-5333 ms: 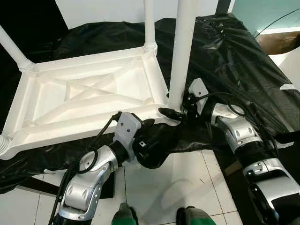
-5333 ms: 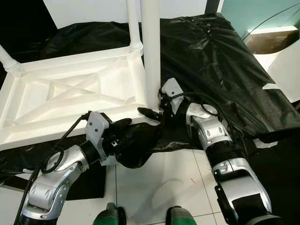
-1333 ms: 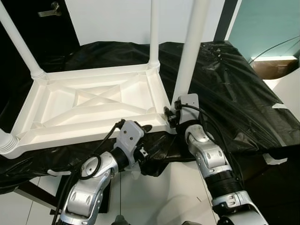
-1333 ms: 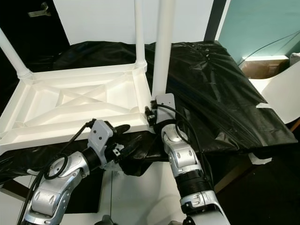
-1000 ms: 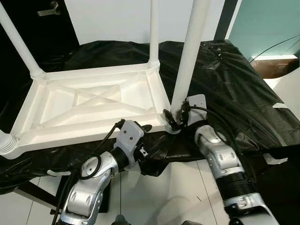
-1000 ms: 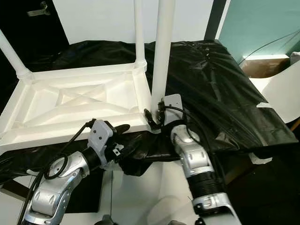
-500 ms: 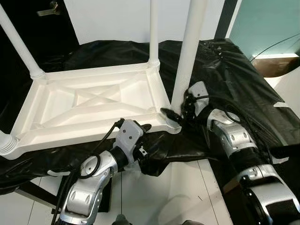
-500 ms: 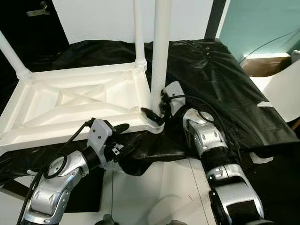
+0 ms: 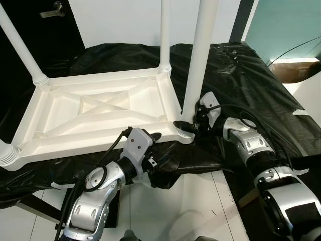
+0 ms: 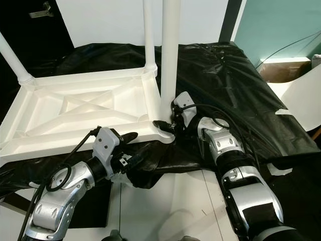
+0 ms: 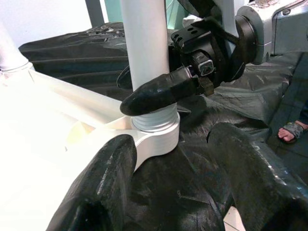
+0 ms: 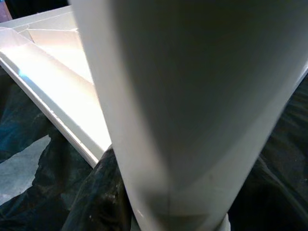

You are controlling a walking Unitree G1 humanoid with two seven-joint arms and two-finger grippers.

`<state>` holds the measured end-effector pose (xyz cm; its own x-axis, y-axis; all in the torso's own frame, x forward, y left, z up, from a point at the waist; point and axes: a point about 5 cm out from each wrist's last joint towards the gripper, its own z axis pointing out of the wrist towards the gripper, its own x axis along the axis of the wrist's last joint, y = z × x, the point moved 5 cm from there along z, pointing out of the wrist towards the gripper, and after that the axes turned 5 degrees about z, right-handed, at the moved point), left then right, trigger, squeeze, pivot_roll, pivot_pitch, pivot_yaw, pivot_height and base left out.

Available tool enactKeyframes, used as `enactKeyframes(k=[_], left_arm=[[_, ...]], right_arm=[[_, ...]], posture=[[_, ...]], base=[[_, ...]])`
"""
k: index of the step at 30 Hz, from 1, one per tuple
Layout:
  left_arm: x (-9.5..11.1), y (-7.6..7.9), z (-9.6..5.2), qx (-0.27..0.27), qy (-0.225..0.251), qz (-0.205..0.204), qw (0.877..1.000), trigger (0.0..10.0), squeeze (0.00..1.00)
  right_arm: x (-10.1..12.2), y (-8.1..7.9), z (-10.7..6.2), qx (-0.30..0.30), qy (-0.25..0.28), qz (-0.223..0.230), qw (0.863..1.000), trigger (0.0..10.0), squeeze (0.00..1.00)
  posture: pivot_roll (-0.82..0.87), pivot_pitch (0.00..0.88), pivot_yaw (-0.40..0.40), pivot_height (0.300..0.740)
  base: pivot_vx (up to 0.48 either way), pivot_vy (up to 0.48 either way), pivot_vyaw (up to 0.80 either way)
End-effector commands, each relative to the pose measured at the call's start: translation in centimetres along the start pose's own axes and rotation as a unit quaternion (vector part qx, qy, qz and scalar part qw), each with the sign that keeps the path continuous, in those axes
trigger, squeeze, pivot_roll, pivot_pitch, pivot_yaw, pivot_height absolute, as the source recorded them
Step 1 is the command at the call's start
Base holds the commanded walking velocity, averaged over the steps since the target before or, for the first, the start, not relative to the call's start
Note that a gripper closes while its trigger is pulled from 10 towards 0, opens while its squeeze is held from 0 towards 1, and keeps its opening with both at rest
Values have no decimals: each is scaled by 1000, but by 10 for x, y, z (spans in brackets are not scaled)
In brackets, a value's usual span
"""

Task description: Building children table

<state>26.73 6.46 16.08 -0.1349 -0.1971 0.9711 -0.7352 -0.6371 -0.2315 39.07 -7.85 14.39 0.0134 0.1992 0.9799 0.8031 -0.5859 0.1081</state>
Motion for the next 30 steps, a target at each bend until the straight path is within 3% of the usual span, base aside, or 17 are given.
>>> enactKeyframes(k=[1, 2, 3, 4, 10, 18, 21, 24, 30], left_arm=[[0, -4, -1, 32, -3, 1, 999, 10000, 0], [0, -4, -1, 33, -3, -1, 999, 10000, 0], [-1, -4, -1, 33, -3, -1, 999, 10000, 0], [-1, -3, -1, 33, -3, -2, 999, 10000, 0], [-1, -2, -1, 34, -4, -6, 999, 10000, 0], [-2, -1, -1, 34, -4, -8, 999, 10000, 0], [-2, -1, -2, 33, -5, -9, 999, 10000, 0], [-4, -1, -2, 31, -8, -9, 999, 10000, 0], [-3, -2, -1, 32, -6, -11, 999, 10000, 0]], right_arm=[[-17, 4, -3, -20, -41, -9, 999, 0, 0], [-21, 6, -3, -38, -47, -2, 998, 4549, 0], [-24, 7, -3, -50, -51, 3, 997, 4549, 0], [-27, 6, -3, -61, -51, 14, 997, 10000, 0], [-30, 3, 4, -150, -34, 90, 984, 10000, 0], [-31, -15, 10, -195, -14, 123, 973, 10000, 0], [-30, -21, 9, -289, 4, 161, 944, 10000, 0], [-26, -21, 5, -343, 16, 177, 922, 10000, 0], [-14, -26, 4, -352, 42, 185, 916, 10000, 0]], posture=[[45, 19, -5, 740], [44, 21, -6, 740], [44, 21, -6, 740], [43, 22, -7, 740], [41, 25, -7, 740], [41, 25, -6, 740], [40, 33, -4, 740], [38, 39, -5, 740], [30, 44, -1, 740]], base=[[0, 0, 0], [0, 0, 0], [0, 0, 0], [0, 0, 0], [0, 0, 0], [0, 0, 0], [0, 0, 0], [0, 0, 0], [0, 0, 0]])
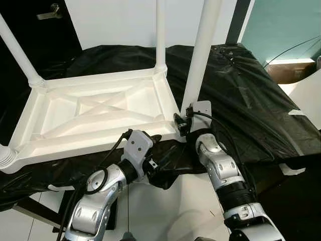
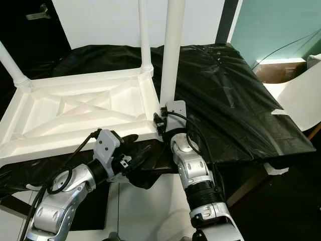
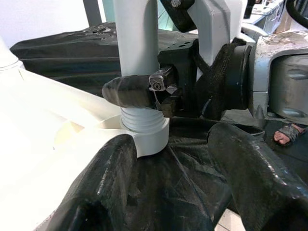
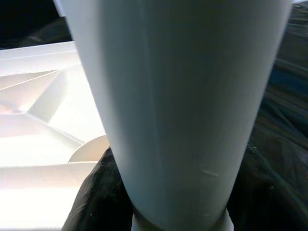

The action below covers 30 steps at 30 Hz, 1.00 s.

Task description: Building children table

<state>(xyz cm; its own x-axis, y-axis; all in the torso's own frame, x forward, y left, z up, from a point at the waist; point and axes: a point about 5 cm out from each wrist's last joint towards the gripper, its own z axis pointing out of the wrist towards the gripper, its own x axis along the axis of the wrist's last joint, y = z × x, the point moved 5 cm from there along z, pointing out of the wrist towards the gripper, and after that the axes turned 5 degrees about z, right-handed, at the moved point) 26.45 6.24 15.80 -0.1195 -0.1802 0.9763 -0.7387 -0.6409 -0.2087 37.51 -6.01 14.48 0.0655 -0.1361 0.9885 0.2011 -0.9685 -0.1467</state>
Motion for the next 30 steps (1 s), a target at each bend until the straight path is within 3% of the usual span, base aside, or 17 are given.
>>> enactKeyframes(k=[1, 2, 3, 4, 5, 6, 7, 13, 16, 17, 18, 19, 20, 26, 28, 30], left_arm=[[-1, -6, 0, 31, -6, 2, 1000, 10000, 0], [-1, -6, 0, 31, -6, 2, 1000, 10000, 0], [0, -6, 1, 29, -5, 3, 1000, 10000, 0], [0, -6, 1, 29, -5, 3, 1000, 10000, 0], [0, -6, 2, 30, -4, 3, 1000, 10000, 0], [1, -6, 2, 31, -3, 2, 1000, 10000, 0], [1, -5, 2, 31, -3, 2, 1000, 10000, 0], [0, -4, 1, 30, -5, 3, 1000, 10000, 0], [0, -7, 1, 32, -5, 5, 999, 10000, 0], [0, -8, 0, 34, -6, 5, 999, 10000, 0], [0, -9, -1, 36, -7, 6, 999, 10000, 0], [0, -9, -1, 36, -7, 6, 999, 10000, 0], [-1, -9, -1, 35, -8, 5, 999, 10000, 0], [-2, -6, -2, 32, -11, 4, 999, 10000, 0], [-2, -7, -1, 31, -11, 3, 999, 10000, 0], [-2, -7, -1, 31, -11, 3, 999, 10000, 0]], right_arm=[[-16, 3, -4, -12, -33, 18, 999, 10000, 0], [-16, 3, -4, -12, -33, 18, 999, 10000, 0], [-16, 1, -6, -4, -31, 18, 999, 10000, 137], [-16, 1, -6, -4, -31, 18, 999, 10000, 137], [-13, 1, -7, -4, -26, 20, 999, 10000, 706], [-10, 1, -8, -4, -21, 22, 1000, 10000, 980], [-7, 3, -8, -3, -15, 22, 1000, 10000, 1000], [5, 15, -12, 17, 11, 5, 1000, 10000, 1000], [8, 21, -14, 48, 13, -4, 999, 10000, 1000], [11, 21, -14, 83, 12, -2, 996, 10000, 1000], [14, 22, -15, 135, 7, -8, 991, 10000, 349], [14, 22, -15, 135, 7, -8, 991, 10000, 349], [14, 24, -14, 150, 1, -8, 989, 10000, 0], [15, 28, -5, 221, -22, -46, 974, 10000, 0], [15, 24, 0, 262, -31, -75, 962, 10000, 0], [15, 24, 0, 262, -31, -75, 962, 10000, 0]], posture=[[27, 42, -4, 740], [27, 42, -4, 740], [30, 36, -7, 740], [30, 36, -7, 740], [30, 36, -7, 740], [30, 36, -7, 740], [32, 29, -7, 740], [34, 23, -8, 740], [31, 27, -8, 740], [28, 28, -4, 740], [26, 32, -3, 740], [26, 32, -3, 740], [26, 32, -3, 740], [21, 35, 4, 740], [22, 33, 6, 740], [22, 33, 6, 740]], base=[[0, 0, 0], [0, 0, 0], [0, 0, 0], [0, 0, 0], [0, 0, 0], [0, 0, 0], [0, 0, 0], [0, 0, 0], [0, 0, 0], [0, 0, 0], [0, 0, 0], [0, 0, 0], [0, 0, 0], [0, 0, 0], [0, 0, 0], [0, 0, 0]])
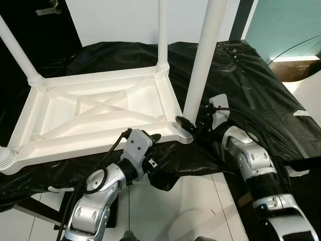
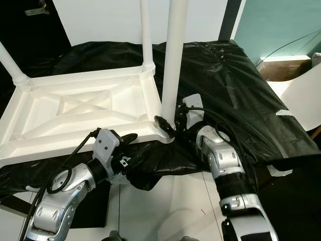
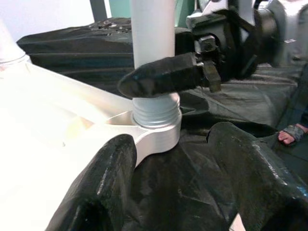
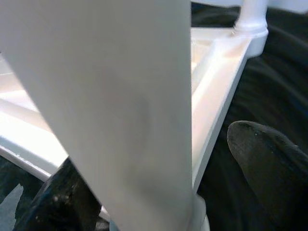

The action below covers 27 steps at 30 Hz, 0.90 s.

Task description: Building children table

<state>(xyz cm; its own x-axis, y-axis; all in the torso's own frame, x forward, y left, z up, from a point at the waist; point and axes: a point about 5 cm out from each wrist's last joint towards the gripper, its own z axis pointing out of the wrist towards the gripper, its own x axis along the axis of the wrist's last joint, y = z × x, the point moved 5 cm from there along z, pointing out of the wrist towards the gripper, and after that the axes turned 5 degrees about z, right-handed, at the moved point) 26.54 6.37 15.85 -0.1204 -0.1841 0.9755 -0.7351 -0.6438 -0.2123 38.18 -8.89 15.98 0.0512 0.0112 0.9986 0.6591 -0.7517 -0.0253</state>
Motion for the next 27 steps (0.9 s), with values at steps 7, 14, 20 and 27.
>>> enactKeyframes(k=[7, 14, 20, 27], left_arm=[[-1, -6, -1, 30, -10, 4, 1000, 10000, 0], [-3, -7, -2, 38, -12, 1, 999, 10000, 0], [-2, -6, 1, 34, -10, -1, 999, 10000, 0], [-1, -11, 2, 40, -9, 0, 999, 10000, 0]], right_arm=[[-5, -13, 10, 97, -32, -53, 993, 0, 0], [-12, -12, 6, 122, -51, -54, 990, 0, 0], [-21, -8, 4, 87, -56, -39, 994, 0, 0], [-30, -13, 5, 28, -52, -27, 998, 10000, 0]], posture=[[35, 33, 0, 740], [41, 31, -9, 740], [30, 36, -10, 740], [9, 39, -1, 740]], base=[[0, 0, 0], [0, 0, 0], [0, 0, 0], [0, 0, 0]])
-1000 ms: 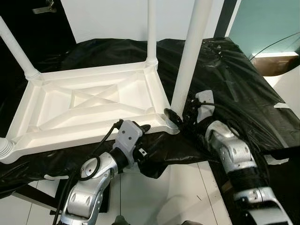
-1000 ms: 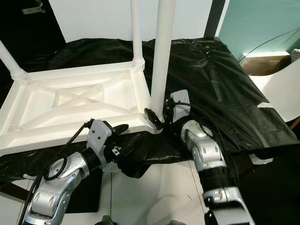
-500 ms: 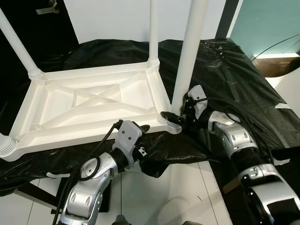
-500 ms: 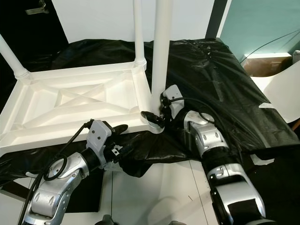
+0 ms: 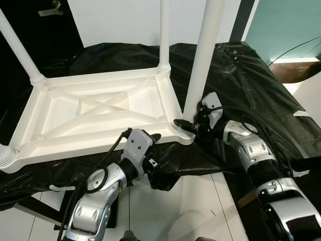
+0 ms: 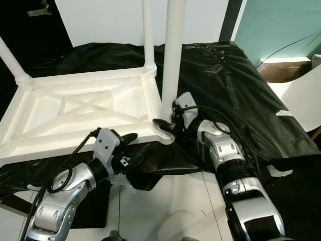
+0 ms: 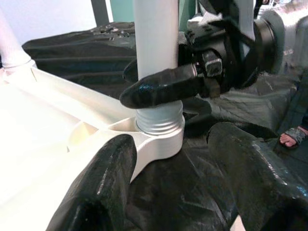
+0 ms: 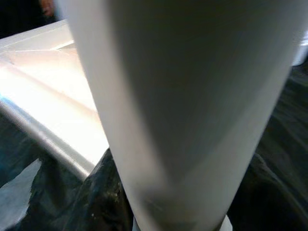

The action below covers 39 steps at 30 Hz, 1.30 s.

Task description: Building children table

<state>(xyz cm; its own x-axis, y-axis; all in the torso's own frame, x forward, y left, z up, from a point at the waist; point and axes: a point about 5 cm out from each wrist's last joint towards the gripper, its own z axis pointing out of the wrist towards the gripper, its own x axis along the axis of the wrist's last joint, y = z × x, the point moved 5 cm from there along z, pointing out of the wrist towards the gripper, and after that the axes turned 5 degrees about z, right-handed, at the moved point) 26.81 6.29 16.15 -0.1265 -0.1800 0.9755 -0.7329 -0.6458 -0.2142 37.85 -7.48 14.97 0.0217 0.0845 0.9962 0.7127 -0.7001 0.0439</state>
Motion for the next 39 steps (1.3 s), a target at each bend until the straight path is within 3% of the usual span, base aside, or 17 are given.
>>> enactKeyframes(k=[1, 7, 8, 9, 13, 14, 18, 21, 28, 29, 30, 31, 38, 39], left_arm=[[-4, -9, 0, 38, -11, -1, 999, 10000, 0], [-5, -5, 2, 26, -12, 0, 1000, 10000, 0], [-5, -4, 2, 21, -13, 0, 1000, 10000, 0], [-5, -4, 2, 21, -13, 0, 1000, 10000, 0], [-5, -6, 2, 19, -13, 2, 1000, 10000, 0], [-5, -6, 2, 19, -13, 2, 1000, 10000, 0], [-6, -1, 4, 5, -14, 1, 1000, 10000, 0], [-5, 3, 6, -4, -12, -1, 1000, 10000, 0], [-6, 1, 5, -8, -14, 0, 1000, 10000, 0], [-6, 1, 5, -9, -14, 0, 1000, 10000, 0], [-6, 1, 5, -9, -14, 0, 1000, 10000, 0], [-6, 0, 5, -9, -15, 0, 1000, 10000, 0], [-7, 2, 8, -13, -13, -1, 1000, 10000, 0], [-5, 3, 9, -15, -10, -2, 1000, 10000, 0]], right_arm=[[-21, -4, -1, -14, -35, 17, 999, 10000, 0], [-28, -6, -1, -69, -35, 52, 996, 10000, 0], [-33, -5, -3, -111, -39, 72, 990, 10000, 0], [-33, -5, -3, -111, -39, 72, 990, 10000, 0], [-45, 0, -11, -212, -55, 92, 971, 10000, 0], [-45, 0, -11, -212, -55, 92, 971, 10000, 0], [-51, -6, -20, -282, -58, 118, 950, 10000, 0], [-47, -16, -20, -286, -46, 124, 949, 10000, 0], [-36, -14, -24, -290, -23, 121, 949, 10000, 0], [-33, -14, -25, -284, -18, 118, 951, 10000, 824], [-31, -14, -25, -280, -15, 117, 953, 10000, 824], [-29, -15, -25, -272, -10, 115, 955, 10000, 1000], [-19, -14, -33, -219, 6, 97, 971, 10000, 1000], [-14, -13, -35, -185, 9, 86, 979, 10000, 1000]], posture=[[9, 39, -1, 740], [-1, 36, 11, 740], [-3, 31, 11, 740], [-3, 31, 11, 740], [-5, 22, 9, 740], [-5, 22, 9, 740], [-20, 25, 20, 740], [-23, 25, 24, 740], [-35, 30, 32, 740], [-43, 33, 33, 740], [-43, 33, 33, 740], [-48, 32, 34, 740], [-58, 28, 37, 740], [-58, 30, 36, 740]], base=[[0, 0, 0], [0, 0, 0], [0, 0, 0], [0, 0, 0], [0, 0, 0], [0, 0, 0], [0, 0, 0], [0, 0, 0], [0, 0, 0], [0, 0, 0], [0, 0, 0], [0, 0, 0], [0, 0, 0], [0, 0, 0]])
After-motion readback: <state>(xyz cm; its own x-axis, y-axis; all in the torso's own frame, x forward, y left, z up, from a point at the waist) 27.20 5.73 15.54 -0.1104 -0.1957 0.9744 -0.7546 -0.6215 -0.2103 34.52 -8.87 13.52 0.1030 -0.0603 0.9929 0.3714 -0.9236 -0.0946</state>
